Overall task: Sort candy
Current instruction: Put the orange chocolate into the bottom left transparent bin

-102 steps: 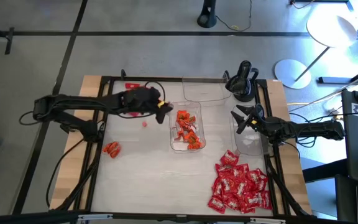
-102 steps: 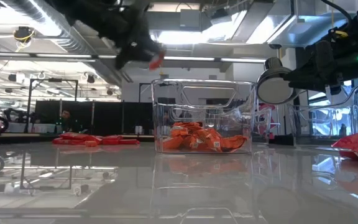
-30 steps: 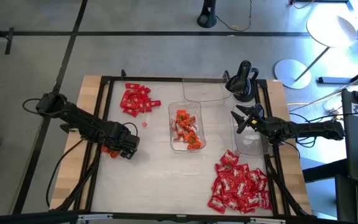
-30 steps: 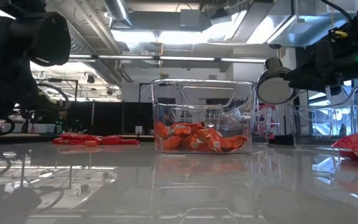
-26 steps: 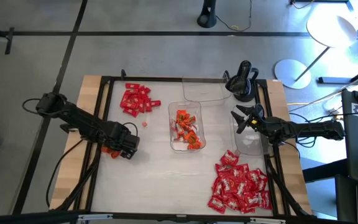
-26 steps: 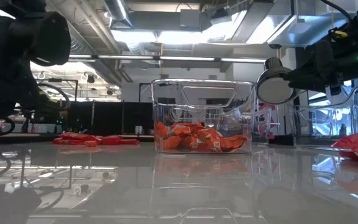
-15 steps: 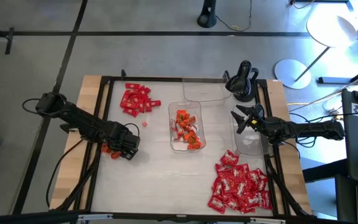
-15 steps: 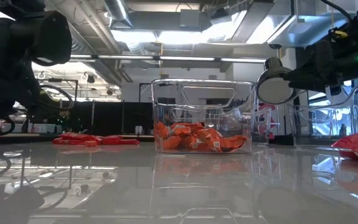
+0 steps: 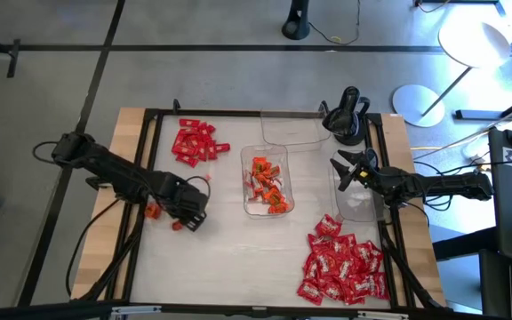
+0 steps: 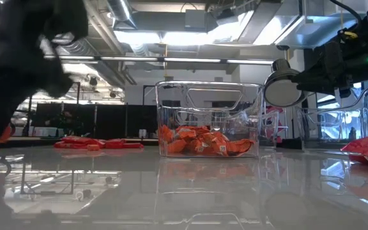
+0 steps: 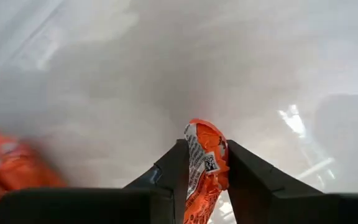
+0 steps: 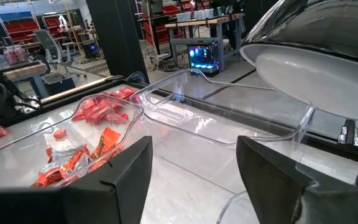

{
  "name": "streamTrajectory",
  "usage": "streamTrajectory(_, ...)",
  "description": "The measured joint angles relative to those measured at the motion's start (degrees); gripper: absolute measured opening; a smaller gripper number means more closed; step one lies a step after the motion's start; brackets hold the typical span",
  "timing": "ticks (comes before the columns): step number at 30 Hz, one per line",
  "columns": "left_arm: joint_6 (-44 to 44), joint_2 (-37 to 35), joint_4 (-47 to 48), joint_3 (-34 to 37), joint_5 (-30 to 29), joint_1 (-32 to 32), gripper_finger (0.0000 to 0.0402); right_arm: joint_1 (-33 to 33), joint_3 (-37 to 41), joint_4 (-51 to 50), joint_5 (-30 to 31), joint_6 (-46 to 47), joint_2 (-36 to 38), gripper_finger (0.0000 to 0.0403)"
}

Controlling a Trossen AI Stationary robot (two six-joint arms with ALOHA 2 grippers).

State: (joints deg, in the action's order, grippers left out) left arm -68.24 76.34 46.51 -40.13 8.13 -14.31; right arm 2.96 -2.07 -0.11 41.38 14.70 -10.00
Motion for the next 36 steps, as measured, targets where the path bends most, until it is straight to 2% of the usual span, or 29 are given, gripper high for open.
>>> streamTrajectory(5,5.3,0.0,-4.0,-7.2,-5.7,2.1,0.0086,0.0,0.0,0.0,0.0,0.0,0.0,0.023)
streamTrajectory(8,11.9,-0.1,-12.1,-10.1,-10.7,4.2,0.0086,0.0,0.0,0.0,0.0,0.0,0.0,0.023)
streamTrajectory(11,20.9,-0.1,-24.2,-11.0,-15.2,6.5,0.0086,0.0,0.0,0.0,0.0,0.0,0.0,0.023)
streamTrajectory(16,34.6,0.3,-43.1,-11.0,-18.7,10.3,0.0086,0.0,0.0,0.0,0.0,0.0,0.0,0.023)
streamTrajectory(21,43.4,3.0,-53.3,-11.0,-19.5,13.4,0.0086,0.0,0.0,0.0,0.0,0.0,0.0,0.023)
streamTrajectory(29,45.9,8.2,-63.7,-11.0,-19.4,16.8,0.0086,0.0,0.0,0.0,0.0,0.0,0.0,0.023)
streamTrajectory(36,46.2,8.6,-63.4,-11.0,-19.0,18.4,0.0091,0.0,0.0,0.0,0.0,0.0,0.0,0.023)
